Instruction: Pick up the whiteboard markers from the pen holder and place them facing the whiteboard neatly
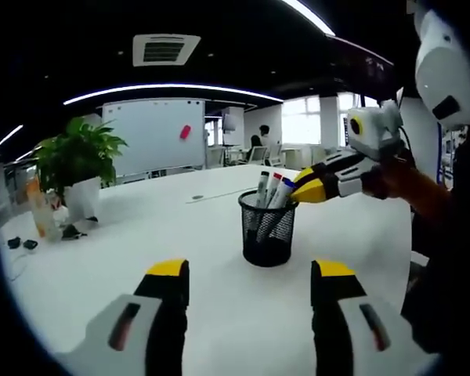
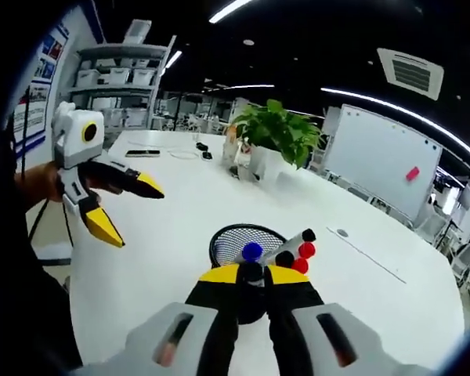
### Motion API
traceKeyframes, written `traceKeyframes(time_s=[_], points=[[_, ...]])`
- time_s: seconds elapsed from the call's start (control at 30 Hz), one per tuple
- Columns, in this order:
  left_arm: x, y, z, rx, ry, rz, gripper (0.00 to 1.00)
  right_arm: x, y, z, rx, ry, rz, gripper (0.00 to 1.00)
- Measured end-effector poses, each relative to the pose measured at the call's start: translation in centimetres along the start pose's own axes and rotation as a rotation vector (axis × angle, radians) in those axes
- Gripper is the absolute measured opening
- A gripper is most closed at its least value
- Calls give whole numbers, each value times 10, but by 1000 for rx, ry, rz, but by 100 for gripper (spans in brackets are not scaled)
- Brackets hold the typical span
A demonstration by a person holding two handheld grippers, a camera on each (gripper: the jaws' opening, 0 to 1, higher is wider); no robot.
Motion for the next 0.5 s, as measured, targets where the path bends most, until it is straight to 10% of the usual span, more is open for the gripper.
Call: traceKeyframes(time_s=[0.5], points=[[0, -1, 2, 2, -8, 1, 63, 3, 6, -11, 11, 72, 146, 13]])
Point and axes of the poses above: the point that each gripper's makers call its tool centre point, and the gripper's own axes: z roughly forward along the fingers, y roughly to its right, x roughly out of its top, the point moved 7 cm from there along -z, roughly backward along the fingers, and after that the axes turned 12 degrees about x, right-handed, at the moved point
